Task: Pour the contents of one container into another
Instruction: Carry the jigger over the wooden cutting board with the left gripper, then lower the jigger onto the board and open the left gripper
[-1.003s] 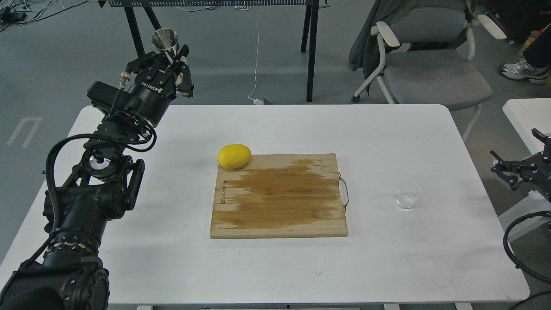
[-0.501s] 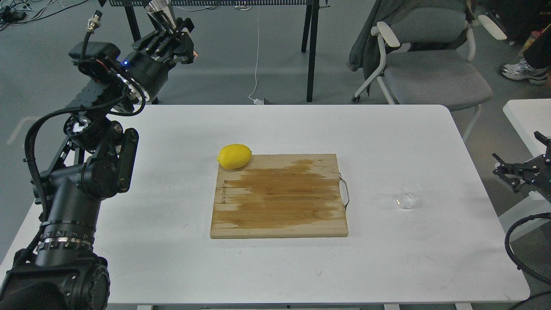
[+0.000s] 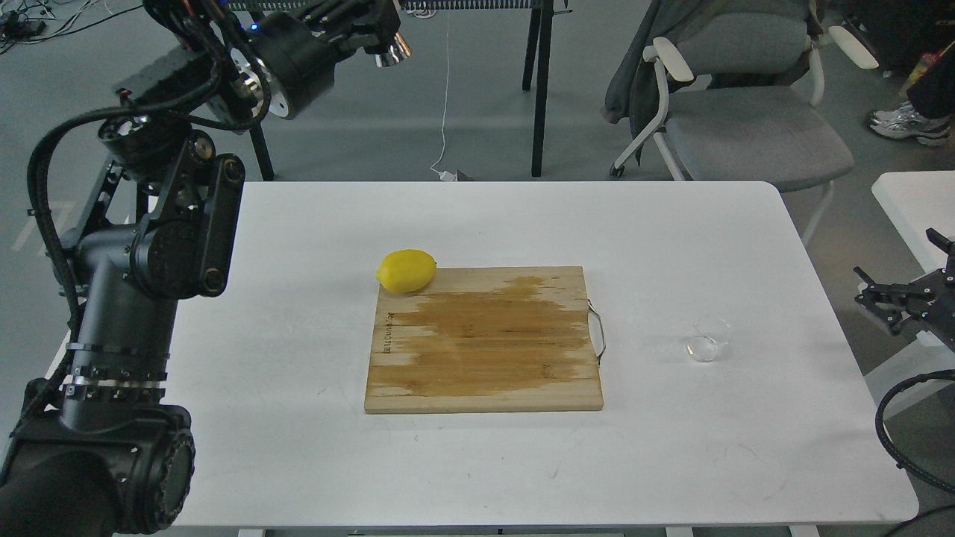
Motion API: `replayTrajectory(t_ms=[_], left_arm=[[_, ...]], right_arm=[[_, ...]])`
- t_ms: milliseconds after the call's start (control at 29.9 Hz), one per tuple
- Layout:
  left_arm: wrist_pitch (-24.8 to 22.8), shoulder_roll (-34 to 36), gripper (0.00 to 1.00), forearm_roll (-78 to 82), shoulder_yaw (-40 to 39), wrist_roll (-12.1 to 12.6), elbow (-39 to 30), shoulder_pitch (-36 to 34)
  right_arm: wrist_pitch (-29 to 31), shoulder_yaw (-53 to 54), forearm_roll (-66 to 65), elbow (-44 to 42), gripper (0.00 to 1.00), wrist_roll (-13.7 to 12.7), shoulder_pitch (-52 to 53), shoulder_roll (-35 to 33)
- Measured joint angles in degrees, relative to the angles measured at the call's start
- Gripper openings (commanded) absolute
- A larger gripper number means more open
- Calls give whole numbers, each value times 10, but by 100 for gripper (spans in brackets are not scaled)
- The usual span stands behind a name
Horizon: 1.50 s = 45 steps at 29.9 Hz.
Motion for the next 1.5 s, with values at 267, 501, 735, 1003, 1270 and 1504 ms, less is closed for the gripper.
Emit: replayTrajectory(t_ms=[267,501,735,1003,1270,1504], left_arm=[[45,0,17,-18,138,0,-2,94],[201,0,10,-19,238,0,-2,182],[330,0,7,-19,297,0,-4,233],[421,0,6,-20,321,0,-77,247],[460,0,7,-20,323,0,-164,248],[455,0,9,-20,331,0,-167,249]], right_arm=[[0,-3,-1,0,100,0,-1,0],[0,-6,-2,0,100,0,-1,1],[0,-6,-2,-1,100,0,-2,1],[0,-6,-2,0,100,0,-9,3],[0,-6,-2,0,100,0,-11,4],[0,-6,-2,0,100,0,-11,7]])
